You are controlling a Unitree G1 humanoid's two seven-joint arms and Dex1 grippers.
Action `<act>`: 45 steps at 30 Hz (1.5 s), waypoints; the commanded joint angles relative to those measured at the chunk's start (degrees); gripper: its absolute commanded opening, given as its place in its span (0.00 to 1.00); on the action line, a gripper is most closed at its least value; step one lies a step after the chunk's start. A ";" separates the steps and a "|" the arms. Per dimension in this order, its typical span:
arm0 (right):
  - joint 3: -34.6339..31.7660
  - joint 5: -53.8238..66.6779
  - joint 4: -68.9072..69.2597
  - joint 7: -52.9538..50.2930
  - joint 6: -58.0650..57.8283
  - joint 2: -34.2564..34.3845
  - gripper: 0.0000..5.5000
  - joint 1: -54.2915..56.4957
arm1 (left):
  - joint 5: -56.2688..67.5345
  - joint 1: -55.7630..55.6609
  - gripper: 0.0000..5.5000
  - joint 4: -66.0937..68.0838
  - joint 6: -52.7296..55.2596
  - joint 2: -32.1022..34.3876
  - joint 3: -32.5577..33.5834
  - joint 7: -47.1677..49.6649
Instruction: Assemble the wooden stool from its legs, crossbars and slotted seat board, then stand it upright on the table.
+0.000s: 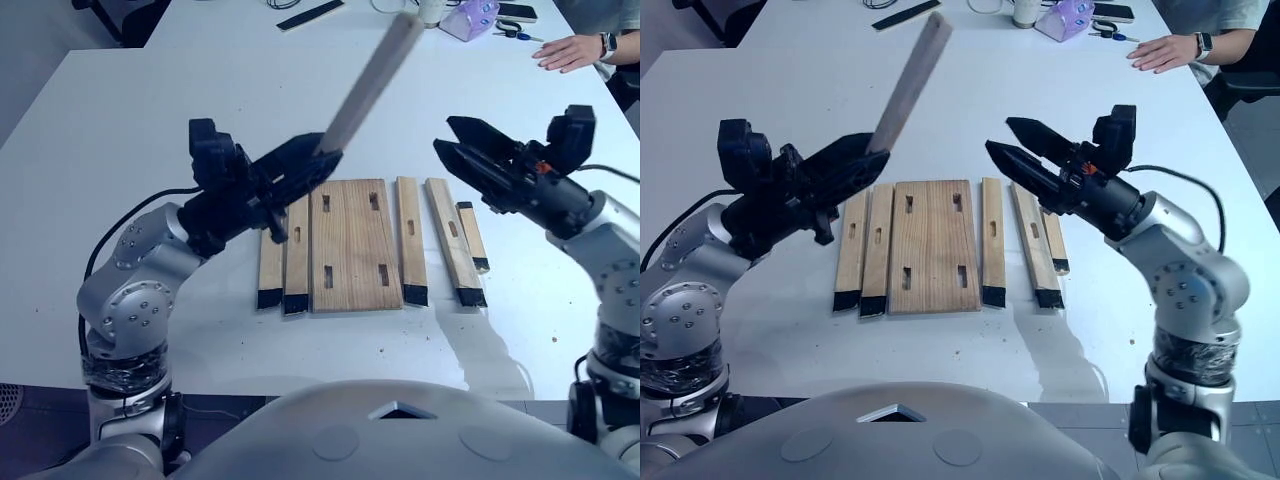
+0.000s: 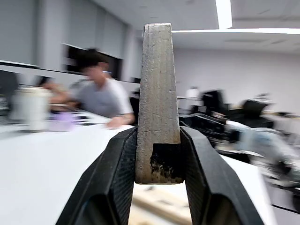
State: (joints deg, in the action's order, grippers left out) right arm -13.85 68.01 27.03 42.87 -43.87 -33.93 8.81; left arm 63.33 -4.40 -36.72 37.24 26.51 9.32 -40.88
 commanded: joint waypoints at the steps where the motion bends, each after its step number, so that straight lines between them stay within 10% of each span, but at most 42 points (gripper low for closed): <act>1: 0.43 14.30 1.97 4.83 -8.34 -7.32 0.58 10.04 | 6.46 -3.52 0.24 -2.22 3.87 5.48 -1.61 -6.16; 11: 2.19 20.80 2.36 1.73 -10.41 -8.87 0.58 13.25 | -1.23 -3.03 0.24 -1.40 0.91 7.29 -5.45 -8.50; 26: 4.63 8.93 3.46 6.78 -7.64 -10.73 0.24 10.38 | -0.62 -3.33 0.24 -1.70 -0.44 4.46 -5.53 -4.95; 30: 4.17 4.17 2.08 8.43 -5.90 -12.07 0.24 9.49 | -1.30 -3.24 0.39 -0.26 1.60 5.02 -6.43 -1.95; 45: 14.93 -46.18 -24.77 28.44 35.89 -23.20 0.23 4.06 | -32.89 4.96 0.53 12.75 -13.13 4.06 -16.49 0.20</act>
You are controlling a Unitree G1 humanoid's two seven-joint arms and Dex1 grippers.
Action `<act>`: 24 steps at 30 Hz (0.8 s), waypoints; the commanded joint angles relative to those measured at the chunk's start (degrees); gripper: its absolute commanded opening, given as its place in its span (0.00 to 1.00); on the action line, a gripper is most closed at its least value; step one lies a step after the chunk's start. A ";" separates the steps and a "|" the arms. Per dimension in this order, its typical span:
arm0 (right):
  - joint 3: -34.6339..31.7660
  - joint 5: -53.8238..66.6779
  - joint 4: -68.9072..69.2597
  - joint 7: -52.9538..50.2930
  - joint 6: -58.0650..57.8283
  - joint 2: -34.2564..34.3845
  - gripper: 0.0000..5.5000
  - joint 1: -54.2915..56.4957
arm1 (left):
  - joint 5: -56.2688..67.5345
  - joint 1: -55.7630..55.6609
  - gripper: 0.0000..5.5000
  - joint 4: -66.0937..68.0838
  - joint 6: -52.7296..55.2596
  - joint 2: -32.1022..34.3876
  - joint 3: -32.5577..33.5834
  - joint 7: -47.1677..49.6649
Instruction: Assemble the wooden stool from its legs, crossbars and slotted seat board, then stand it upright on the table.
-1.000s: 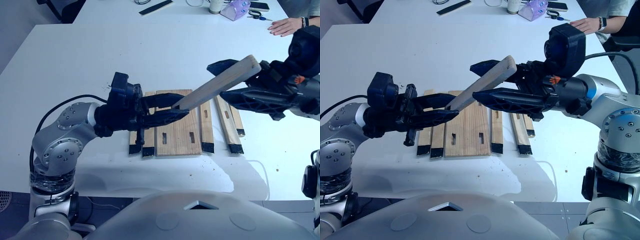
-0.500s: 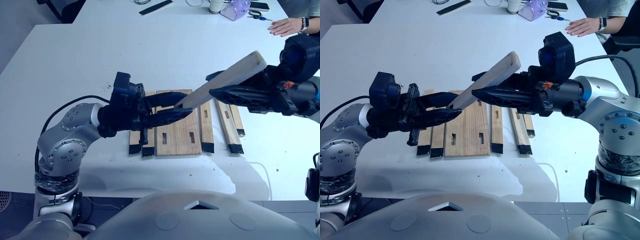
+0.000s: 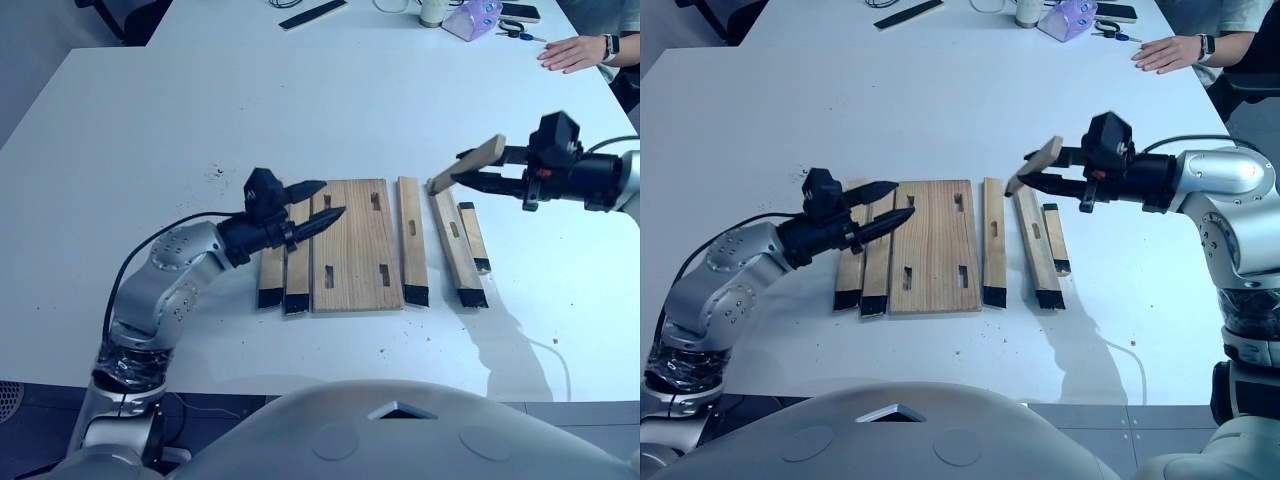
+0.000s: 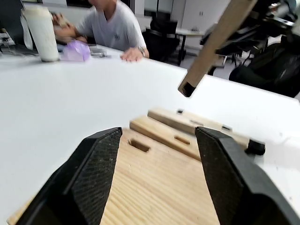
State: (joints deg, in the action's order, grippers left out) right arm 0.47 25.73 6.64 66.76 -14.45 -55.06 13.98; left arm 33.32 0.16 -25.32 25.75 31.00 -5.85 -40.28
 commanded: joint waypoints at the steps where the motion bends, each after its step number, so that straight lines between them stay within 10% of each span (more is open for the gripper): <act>1: 0.53 -4.58 -5.91 5.68 7.88 -2.00 0.23 -1.06 | -3.40 0.42 0.53 1.55 -1.93 -0.75 -1.59 -0.37; 24: 2.02 -9.11 -9.29 10.26 16.68 0.93 0.23 -7.64 | -5.12 1.59 0.53 -0.80 -1.53 -2.21 -2.38 -0.62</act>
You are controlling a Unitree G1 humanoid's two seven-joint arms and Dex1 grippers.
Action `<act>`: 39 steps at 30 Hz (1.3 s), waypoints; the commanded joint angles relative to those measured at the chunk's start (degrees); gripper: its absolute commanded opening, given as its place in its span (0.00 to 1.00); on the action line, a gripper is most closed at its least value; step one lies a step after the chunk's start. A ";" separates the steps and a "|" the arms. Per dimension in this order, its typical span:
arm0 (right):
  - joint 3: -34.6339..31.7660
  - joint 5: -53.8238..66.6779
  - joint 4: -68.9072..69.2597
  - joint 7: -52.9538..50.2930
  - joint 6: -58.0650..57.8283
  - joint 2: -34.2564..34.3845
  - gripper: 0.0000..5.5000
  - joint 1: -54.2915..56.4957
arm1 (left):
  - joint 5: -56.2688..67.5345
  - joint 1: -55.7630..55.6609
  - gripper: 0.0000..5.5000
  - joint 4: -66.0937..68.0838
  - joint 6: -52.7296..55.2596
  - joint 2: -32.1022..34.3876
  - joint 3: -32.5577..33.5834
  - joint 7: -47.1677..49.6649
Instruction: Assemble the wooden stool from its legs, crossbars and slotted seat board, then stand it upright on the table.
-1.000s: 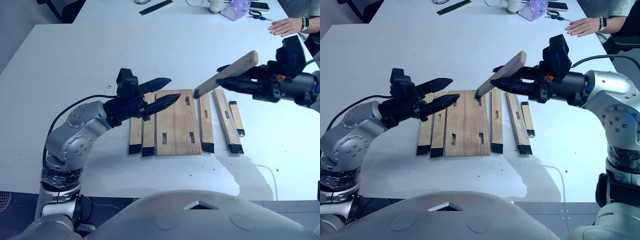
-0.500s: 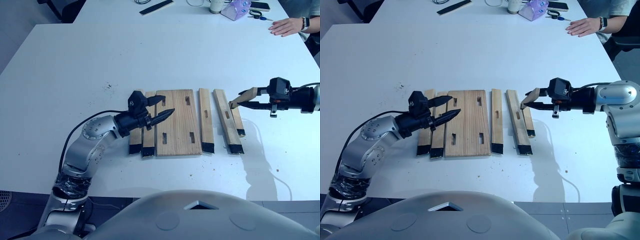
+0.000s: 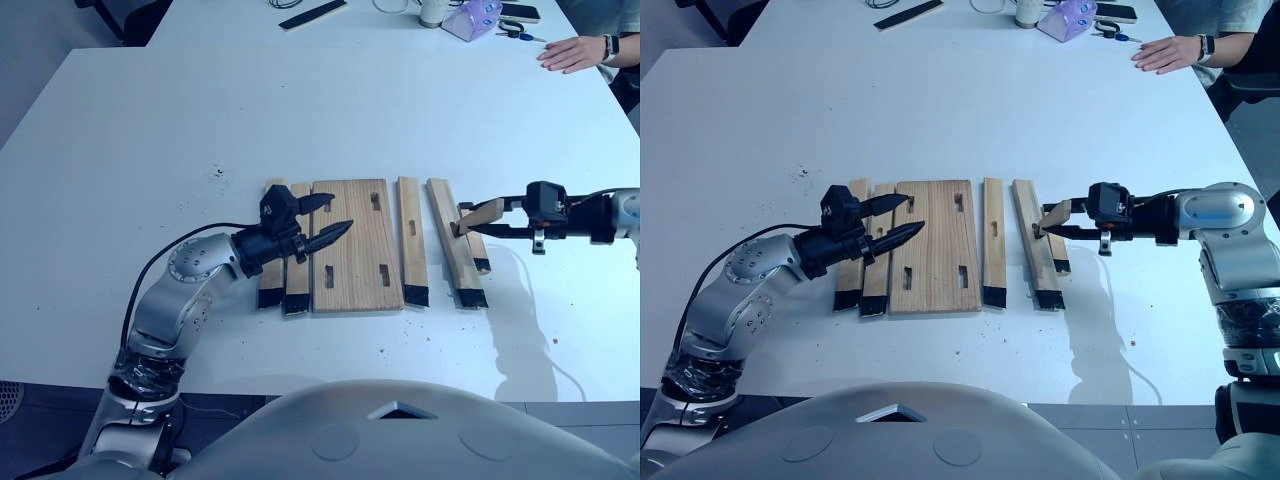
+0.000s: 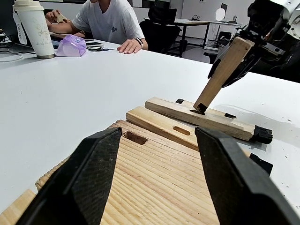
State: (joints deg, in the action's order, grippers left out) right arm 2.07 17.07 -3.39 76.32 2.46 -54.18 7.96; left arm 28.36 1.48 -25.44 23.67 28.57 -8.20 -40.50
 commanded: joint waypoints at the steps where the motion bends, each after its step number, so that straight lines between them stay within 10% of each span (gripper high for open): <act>1: 0.39 -0.30 1.03 0.70 -0.30 0.06 0.23 -1.87 | -0.13 0.30 0.53 -0.73 0.57 0.26 -0.04 -0.48; 39: 9.76 0.15 -17.11 4.02 -4.67 4.85 0.23 -1.76 | 1.66 -0.23 0.53 -1.42 5.39 3.77 0.05 -5.98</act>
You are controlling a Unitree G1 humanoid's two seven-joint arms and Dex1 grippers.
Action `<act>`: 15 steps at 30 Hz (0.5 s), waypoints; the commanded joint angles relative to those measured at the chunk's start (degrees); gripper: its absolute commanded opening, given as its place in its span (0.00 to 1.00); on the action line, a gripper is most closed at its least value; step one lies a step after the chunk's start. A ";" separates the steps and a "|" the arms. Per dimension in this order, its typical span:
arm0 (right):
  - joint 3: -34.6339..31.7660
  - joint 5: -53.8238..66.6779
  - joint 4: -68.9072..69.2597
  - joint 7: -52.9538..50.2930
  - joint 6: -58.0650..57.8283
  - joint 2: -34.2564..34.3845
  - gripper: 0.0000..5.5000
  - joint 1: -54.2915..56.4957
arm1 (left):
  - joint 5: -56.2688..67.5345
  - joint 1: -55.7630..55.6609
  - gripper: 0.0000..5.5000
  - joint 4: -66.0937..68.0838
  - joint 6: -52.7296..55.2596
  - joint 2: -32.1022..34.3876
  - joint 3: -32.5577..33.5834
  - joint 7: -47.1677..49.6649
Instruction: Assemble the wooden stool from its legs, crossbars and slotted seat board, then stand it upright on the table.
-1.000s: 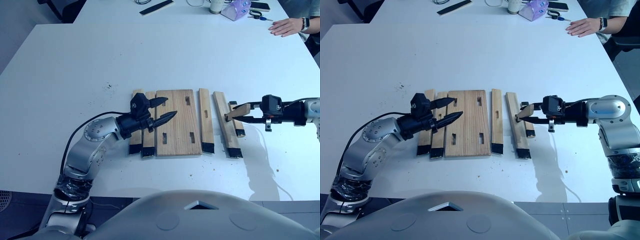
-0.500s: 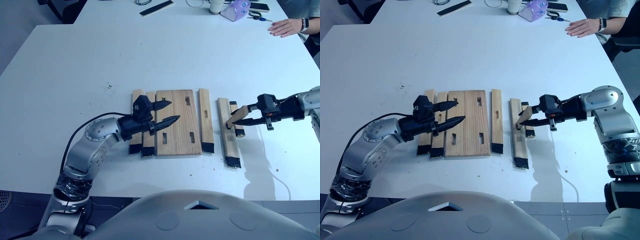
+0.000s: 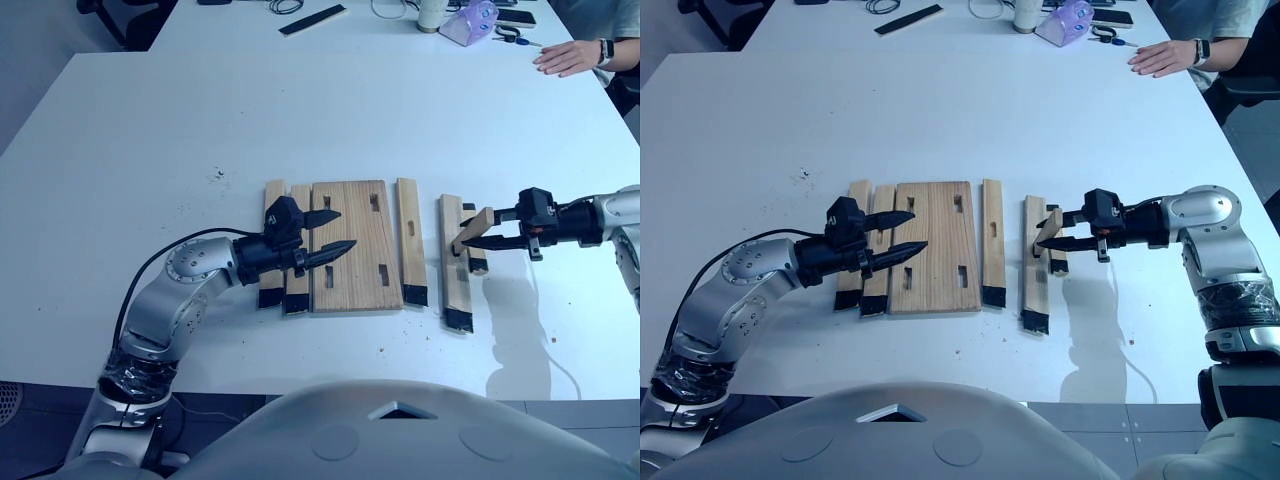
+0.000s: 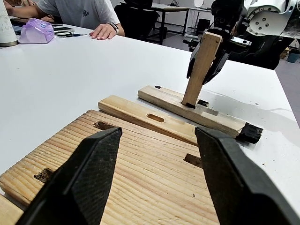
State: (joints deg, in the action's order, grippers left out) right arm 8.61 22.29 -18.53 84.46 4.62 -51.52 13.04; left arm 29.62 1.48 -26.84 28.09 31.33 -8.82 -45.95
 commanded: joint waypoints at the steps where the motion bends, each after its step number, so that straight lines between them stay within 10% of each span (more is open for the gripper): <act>1: 2.87 -3.86 -0.66 -4.60 -8.36 2.43 0.23 -6.67 | 0.47 -0.31 0.53 0.04 1.08 1.11 0.72 -0.68; 15: -9.16 5.10 19.89 -11.98 -20.25 2.08 0.52 -4.61 | 0.16 -0.67 0.53 0.68 0.76 1.27 1.34 -1.18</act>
State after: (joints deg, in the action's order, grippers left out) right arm 3.79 23.22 -4.36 73.37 -11.69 -47.37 7.45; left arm 30.15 0.67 -26.31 29.17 32.17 -8.15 -47.22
